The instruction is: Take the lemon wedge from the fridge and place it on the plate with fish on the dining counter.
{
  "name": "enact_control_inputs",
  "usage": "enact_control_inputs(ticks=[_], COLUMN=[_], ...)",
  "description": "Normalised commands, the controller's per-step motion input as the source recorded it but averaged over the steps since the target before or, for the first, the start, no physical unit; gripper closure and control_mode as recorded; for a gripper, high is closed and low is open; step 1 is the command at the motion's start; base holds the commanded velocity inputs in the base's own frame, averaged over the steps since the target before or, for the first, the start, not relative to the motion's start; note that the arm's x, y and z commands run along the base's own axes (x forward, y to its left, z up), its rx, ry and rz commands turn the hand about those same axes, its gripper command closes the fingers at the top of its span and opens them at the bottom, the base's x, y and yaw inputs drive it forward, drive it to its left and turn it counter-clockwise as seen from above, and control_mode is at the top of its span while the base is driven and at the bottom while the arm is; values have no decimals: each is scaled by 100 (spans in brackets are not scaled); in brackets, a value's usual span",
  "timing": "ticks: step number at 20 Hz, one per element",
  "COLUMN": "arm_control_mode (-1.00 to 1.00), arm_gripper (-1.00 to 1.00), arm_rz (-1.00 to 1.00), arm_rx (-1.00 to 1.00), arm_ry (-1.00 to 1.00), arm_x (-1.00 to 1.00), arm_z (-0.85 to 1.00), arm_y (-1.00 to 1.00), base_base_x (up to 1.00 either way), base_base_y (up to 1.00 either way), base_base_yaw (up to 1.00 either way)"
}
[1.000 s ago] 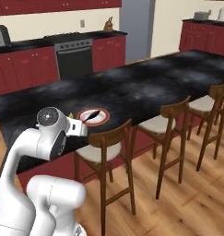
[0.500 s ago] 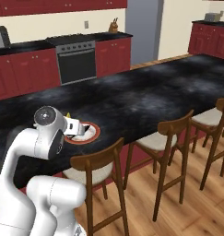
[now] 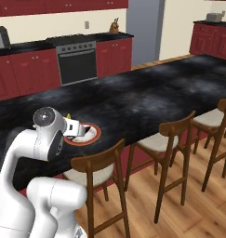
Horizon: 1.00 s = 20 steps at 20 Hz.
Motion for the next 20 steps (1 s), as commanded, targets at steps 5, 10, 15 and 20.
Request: enact_control_inputs(ticks=[5, 10, 15, 20], arm_control_mode=[-100, -100, -100, -100], arm_gripper=[100, 100, 100, 100], arm_rz=[-2, -16, -11, -9], arm_rx=[-1, -2, -3, 0], arm_ry=[4, 26, 28, 12], arm_x=[20, 98, 59, 58], arm_z=[0, -2, -8, -42], arm_y=[4, 17, 19, 0], base_base_x=[78, 0, 0, 0], base_base_y=[18, 0, 0, 0], base_base_yaw=[-1, 0, 0, 0])
